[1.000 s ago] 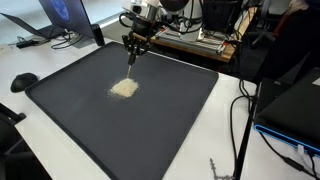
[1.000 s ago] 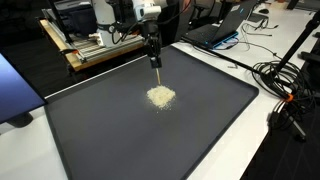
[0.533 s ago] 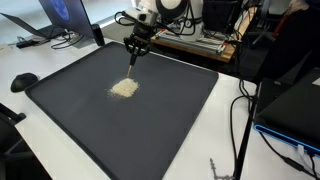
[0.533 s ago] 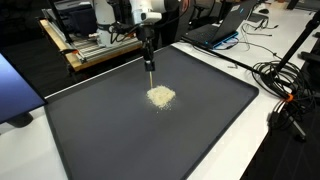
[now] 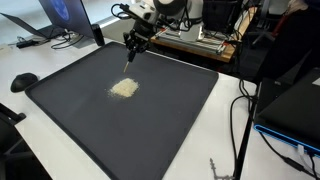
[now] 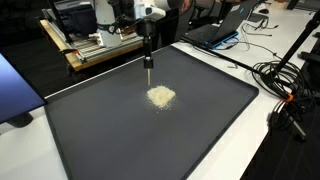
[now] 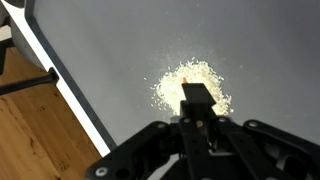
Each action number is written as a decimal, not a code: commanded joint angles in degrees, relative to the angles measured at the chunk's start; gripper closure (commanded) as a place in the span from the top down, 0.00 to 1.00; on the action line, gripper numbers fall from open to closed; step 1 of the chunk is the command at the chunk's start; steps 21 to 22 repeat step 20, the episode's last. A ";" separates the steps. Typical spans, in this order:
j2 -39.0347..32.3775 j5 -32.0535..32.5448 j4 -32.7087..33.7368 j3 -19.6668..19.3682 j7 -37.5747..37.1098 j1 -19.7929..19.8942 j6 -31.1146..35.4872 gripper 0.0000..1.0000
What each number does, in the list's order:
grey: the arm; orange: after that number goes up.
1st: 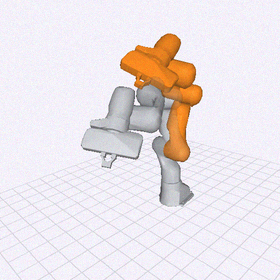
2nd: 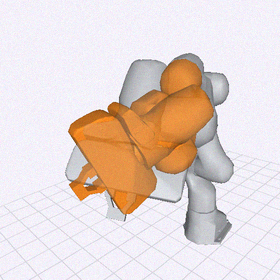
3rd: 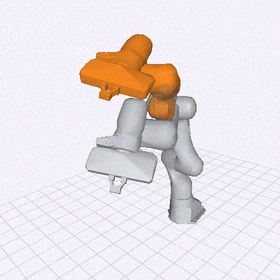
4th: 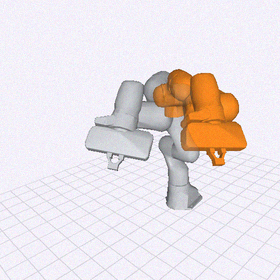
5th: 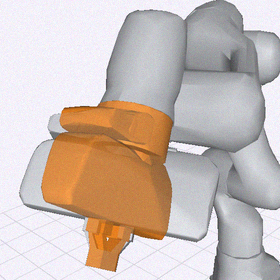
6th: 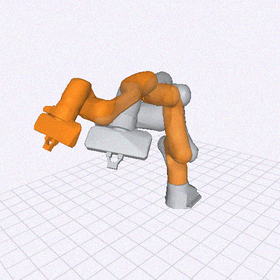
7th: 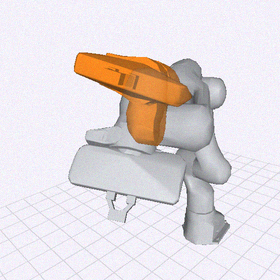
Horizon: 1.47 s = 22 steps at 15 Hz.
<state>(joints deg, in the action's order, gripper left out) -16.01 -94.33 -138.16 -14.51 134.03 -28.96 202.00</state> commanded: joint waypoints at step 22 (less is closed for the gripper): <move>-3.87 -25.20 19.62 58.05 23.61 48.48 16.91 0.03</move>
